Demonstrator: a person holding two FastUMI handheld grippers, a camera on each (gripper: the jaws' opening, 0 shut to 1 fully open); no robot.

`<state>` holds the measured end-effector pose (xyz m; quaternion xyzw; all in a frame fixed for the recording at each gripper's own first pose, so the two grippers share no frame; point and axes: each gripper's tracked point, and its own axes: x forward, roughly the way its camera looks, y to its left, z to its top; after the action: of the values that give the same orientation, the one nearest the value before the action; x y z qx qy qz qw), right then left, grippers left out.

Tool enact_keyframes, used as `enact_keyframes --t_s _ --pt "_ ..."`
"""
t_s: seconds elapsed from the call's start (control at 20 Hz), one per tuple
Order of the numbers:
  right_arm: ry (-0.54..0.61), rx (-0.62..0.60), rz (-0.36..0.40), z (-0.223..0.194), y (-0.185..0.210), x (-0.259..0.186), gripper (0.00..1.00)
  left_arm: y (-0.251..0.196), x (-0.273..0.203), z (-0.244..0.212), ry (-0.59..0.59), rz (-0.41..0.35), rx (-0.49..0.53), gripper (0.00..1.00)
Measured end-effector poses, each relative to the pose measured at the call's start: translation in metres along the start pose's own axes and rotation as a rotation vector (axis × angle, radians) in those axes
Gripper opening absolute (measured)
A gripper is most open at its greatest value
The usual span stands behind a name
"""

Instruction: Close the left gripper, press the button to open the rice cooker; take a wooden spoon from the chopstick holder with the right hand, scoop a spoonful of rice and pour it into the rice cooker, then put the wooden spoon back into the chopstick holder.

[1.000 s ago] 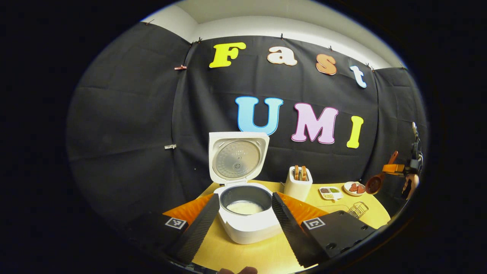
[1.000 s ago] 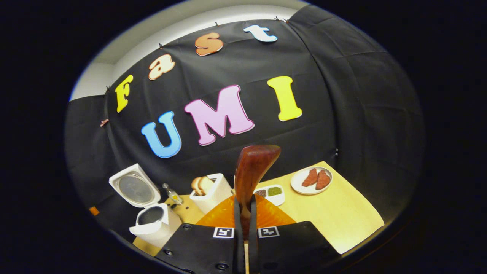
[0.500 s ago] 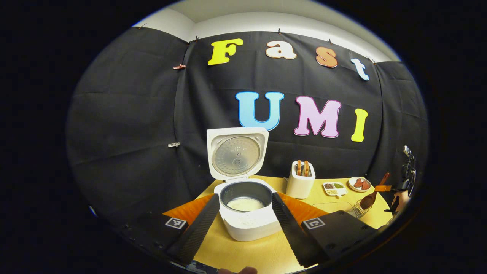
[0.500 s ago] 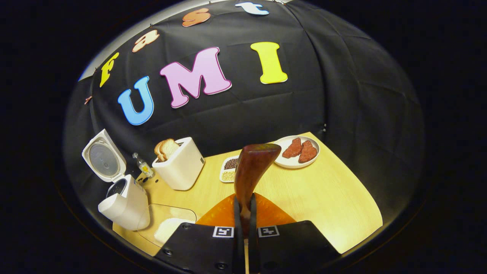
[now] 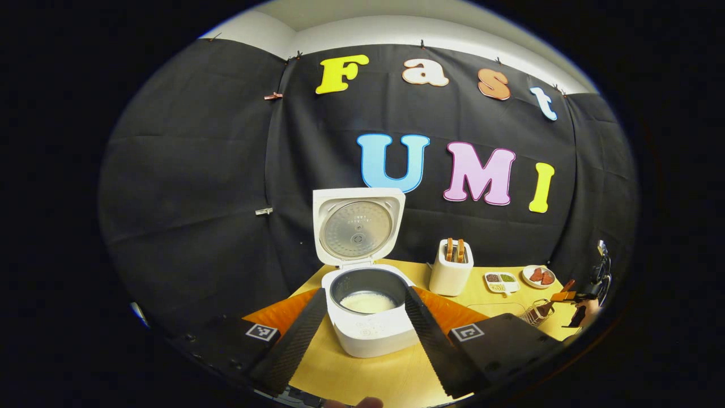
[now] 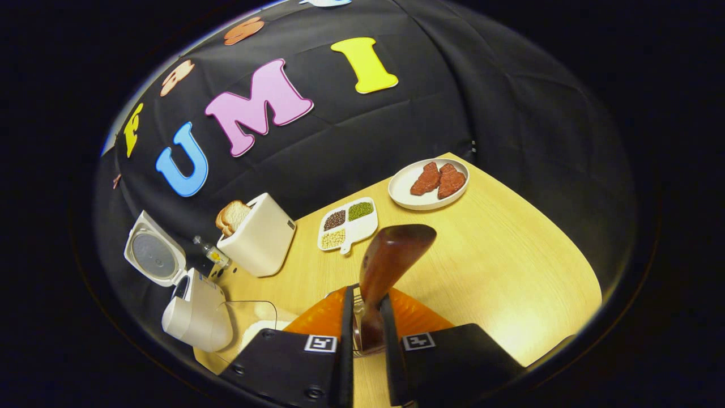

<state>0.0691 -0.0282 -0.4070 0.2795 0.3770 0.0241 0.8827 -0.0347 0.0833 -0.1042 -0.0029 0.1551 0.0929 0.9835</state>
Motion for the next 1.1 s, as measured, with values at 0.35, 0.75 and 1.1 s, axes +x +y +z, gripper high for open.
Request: enact_keyframes --t_s 0.35,0.75,1.1 --pt "-0.077 -0.014 -0.107 0.012 -0.029 -0.051 0.99 0.003 0.004 0.011 -0.03 -0.028 0.007 0.95" --pt "-0.247 -0.165 -0.123 0.05 0.01 -0.142 0.98 -0.006 0.02 0.052 -0.113 -0.088 0.03 0.95" --pt "-0.38 -0.259 -0.024 0.082 0.095 -0.203 0.98 -0.008 0.063 0.143 -0.303 -0.076 0.092 0.95"
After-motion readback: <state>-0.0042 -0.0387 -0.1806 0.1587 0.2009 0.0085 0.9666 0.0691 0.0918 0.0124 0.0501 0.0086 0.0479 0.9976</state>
